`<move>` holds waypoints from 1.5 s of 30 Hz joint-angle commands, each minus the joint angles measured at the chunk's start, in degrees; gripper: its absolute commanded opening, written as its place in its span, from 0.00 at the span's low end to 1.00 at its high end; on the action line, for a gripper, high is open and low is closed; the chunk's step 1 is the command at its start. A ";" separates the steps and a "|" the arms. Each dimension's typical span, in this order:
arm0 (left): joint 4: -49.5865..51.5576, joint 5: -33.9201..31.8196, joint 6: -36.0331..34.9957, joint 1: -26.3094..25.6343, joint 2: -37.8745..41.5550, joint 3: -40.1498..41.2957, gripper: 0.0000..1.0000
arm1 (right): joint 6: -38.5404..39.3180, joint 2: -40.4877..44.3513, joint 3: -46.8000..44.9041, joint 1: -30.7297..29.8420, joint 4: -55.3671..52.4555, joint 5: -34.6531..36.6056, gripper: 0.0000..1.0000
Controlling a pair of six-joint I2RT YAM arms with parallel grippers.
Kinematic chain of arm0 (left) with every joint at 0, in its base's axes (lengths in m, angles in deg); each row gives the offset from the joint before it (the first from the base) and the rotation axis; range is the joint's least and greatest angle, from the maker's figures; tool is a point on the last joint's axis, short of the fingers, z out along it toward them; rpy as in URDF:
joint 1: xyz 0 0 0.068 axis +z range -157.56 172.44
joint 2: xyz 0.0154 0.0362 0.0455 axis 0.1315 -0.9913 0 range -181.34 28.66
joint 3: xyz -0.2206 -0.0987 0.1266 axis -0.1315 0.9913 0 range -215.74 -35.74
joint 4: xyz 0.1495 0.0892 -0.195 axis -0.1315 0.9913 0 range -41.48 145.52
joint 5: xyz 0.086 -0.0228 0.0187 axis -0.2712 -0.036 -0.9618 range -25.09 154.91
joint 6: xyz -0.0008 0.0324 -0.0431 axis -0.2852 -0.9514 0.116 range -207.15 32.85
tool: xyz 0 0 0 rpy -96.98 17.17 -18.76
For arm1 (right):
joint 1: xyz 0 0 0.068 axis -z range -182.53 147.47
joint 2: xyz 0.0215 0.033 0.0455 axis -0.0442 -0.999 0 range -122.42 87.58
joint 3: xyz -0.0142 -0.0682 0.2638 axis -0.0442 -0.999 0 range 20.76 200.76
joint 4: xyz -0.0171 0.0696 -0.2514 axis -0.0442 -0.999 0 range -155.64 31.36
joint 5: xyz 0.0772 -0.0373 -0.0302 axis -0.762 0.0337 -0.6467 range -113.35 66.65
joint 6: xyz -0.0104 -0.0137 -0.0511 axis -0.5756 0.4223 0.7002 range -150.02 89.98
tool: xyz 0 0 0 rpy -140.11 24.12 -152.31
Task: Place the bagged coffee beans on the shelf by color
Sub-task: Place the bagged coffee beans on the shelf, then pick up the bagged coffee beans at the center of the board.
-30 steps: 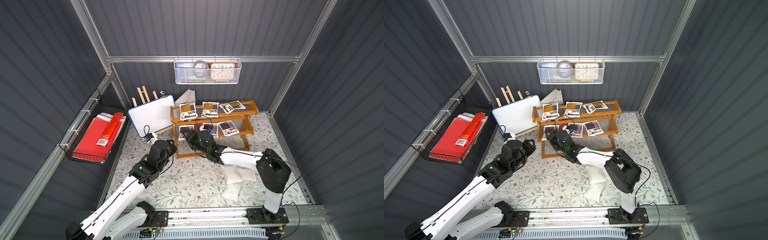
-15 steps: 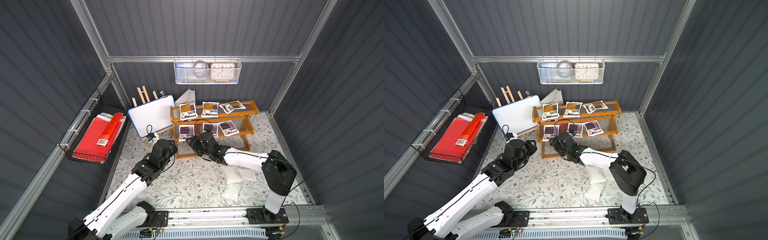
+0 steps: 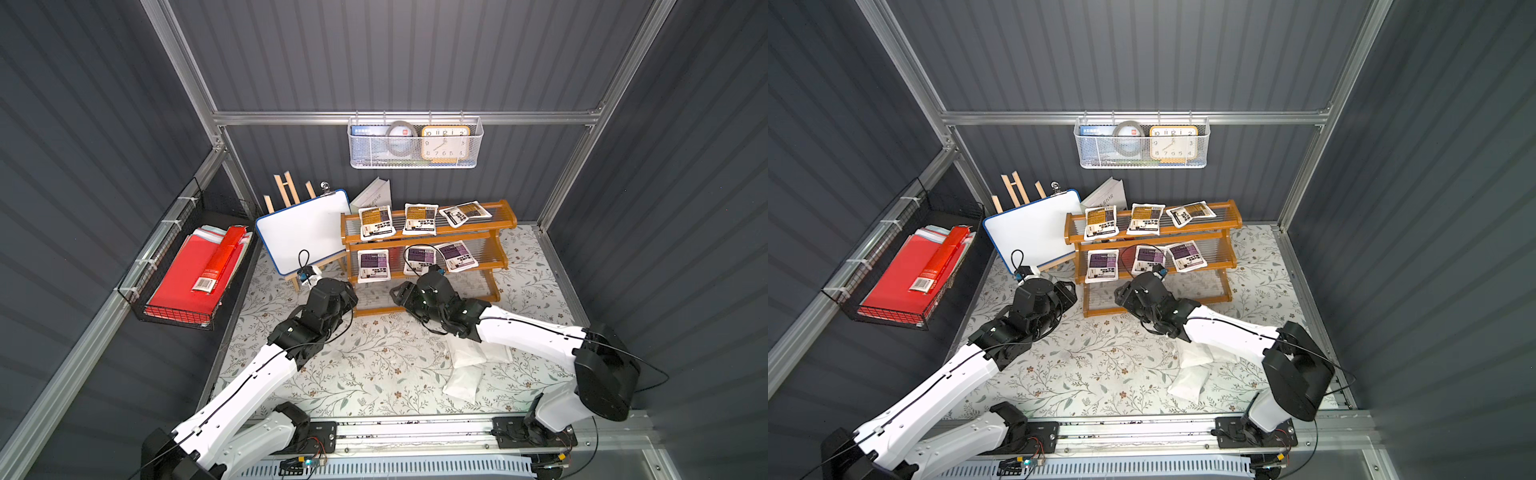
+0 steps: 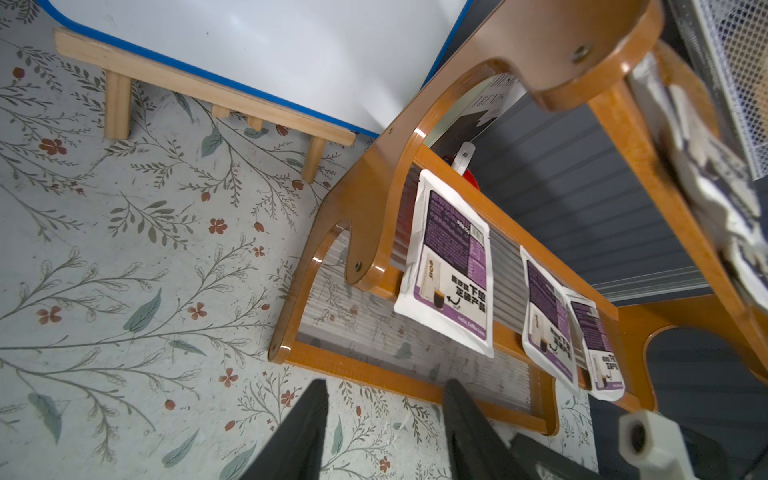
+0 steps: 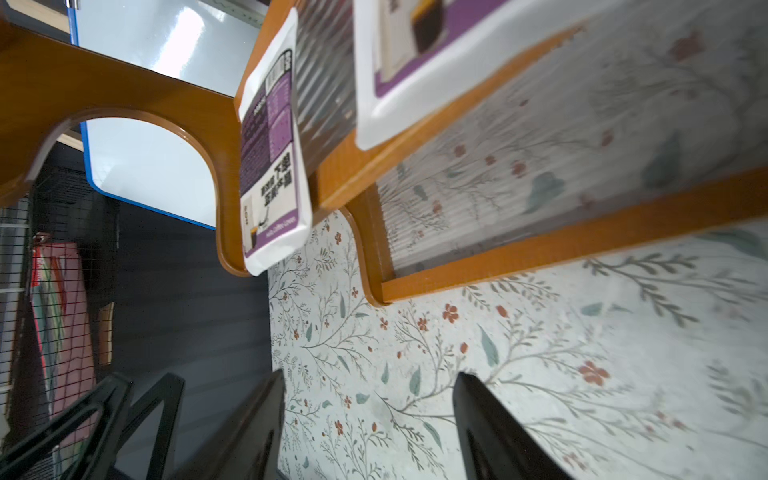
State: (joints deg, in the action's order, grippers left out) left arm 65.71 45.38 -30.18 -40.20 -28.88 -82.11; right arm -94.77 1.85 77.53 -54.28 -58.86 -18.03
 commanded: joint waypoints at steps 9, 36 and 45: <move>-14.13 10.75 -13.27 -0.68 -10.56 6.84 0.48 | -0.74 17.57 -12.78 0.89 -21.64 13.32 0.69; -12.27 33.77 -39.66 -20.02 -52.45 -24.35 0.21 | -7.41 40.00 -36.85 18.82 -27.17 -3.65 0.69; -9.91 37.91 -41.76 -21.23 -59.51 -28.83 0.09 | -7.67 40.83 -38.57 19.15 -22.58 -5.22 0.66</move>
State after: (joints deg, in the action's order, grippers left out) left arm 53.01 81.38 -69.79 -61.60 -87.54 -109.78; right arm -102.03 42.61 39.72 -35.41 -83.85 -22.47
